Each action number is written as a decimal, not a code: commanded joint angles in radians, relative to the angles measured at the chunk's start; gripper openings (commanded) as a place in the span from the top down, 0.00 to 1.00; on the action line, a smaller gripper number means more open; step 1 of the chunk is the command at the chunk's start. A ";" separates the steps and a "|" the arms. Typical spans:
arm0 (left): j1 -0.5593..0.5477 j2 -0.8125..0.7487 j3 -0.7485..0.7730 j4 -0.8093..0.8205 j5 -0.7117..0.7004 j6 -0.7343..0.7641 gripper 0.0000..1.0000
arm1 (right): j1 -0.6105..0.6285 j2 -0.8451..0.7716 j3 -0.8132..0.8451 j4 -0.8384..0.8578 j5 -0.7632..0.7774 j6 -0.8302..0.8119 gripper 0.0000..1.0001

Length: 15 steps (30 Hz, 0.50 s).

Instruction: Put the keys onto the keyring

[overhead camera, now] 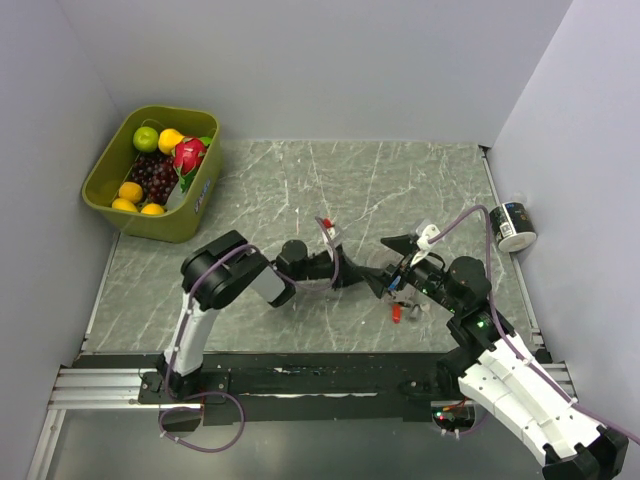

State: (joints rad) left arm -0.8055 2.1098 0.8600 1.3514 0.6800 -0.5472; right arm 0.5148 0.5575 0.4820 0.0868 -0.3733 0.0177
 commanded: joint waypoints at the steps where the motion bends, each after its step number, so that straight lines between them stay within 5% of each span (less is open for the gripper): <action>1: 0.017 0.094 -0.074 0.248 0.015 -0.062 0.99 | 0.002 -0.002 -0.008 0.045 0.019 -0.001 0.00; 5: 0.037 0.104 -0.101 0.301 0.006 -0.095 0.99 | 0.001 0.008 -0.006 0.051 0.013 0.002 0.00; 15: 0.042 -0.007 -0.107 0.051 -0.010 0.062 0.97 | 0.002 0.022 -0.005 0.051 0.002 0.005 0.00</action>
State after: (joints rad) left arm -0.7673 2.1918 0.7597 1.3052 0.6815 -0.5659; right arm 0.5148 0.5724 0.4816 0.0902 -0.3740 0.0181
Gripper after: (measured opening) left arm 0.024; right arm 0.994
